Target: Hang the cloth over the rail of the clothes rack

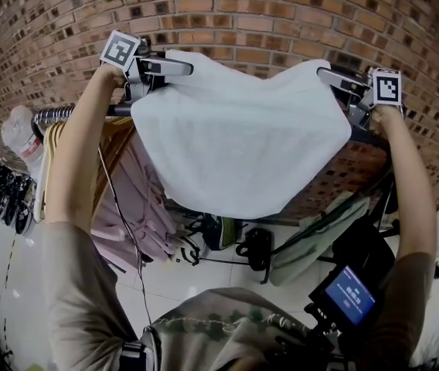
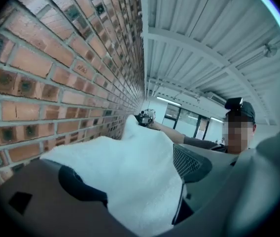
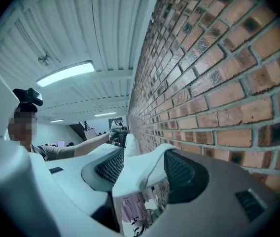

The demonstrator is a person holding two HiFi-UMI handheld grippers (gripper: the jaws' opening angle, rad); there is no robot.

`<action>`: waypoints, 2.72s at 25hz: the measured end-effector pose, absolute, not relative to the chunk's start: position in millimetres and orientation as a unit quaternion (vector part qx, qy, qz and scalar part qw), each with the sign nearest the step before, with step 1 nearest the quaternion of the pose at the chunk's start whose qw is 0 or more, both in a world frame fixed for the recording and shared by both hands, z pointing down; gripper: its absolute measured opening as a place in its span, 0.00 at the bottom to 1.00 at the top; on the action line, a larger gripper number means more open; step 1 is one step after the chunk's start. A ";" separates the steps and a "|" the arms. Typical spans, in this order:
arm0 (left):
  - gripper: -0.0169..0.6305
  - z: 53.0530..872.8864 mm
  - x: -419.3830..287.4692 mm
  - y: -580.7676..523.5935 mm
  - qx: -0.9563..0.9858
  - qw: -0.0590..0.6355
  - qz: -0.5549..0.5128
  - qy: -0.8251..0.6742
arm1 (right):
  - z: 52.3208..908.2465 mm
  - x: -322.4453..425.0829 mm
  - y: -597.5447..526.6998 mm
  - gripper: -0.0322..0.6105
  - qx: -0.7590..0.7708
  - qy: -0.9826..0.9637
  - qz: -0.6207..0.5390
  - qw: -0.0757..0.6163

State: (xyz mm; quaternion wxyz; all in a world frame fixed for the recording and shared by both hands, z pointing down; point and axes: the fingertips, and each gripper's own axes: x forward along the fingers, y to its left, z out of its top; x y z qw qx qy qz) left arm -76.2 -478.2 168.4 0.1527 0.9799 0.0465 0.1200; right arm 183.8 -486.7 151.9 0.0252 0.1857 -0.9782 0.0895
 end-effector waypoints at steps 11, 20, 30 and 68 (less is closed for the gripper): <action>0.70 167.3 -106.0 -491.8 0.978 0.143 0.153 0.000 | 148.8 188.5 -485.9 0.41 0.184 -0.978 0.100 0.009; 0.70 190.9 -103.5 -480.5 0.970 0.130 0.205 0.019 | 151.1 183.5 -483.4 0.41 0.176 -0.979 0.097 0.015; 0.70 209.4 -104.4 -478.3 0.964 0.137 0.228 0.025 | 135.2 189.0 -480.9 0.41 0.177 -0.981 0.072 -0.010; 0.70 252.6 -101.1 -458.5 0.940 0.128 0.312 0.047 | 133.5 208.2 -247.8 0.41 0.201 -0.971 -0.126 -0.042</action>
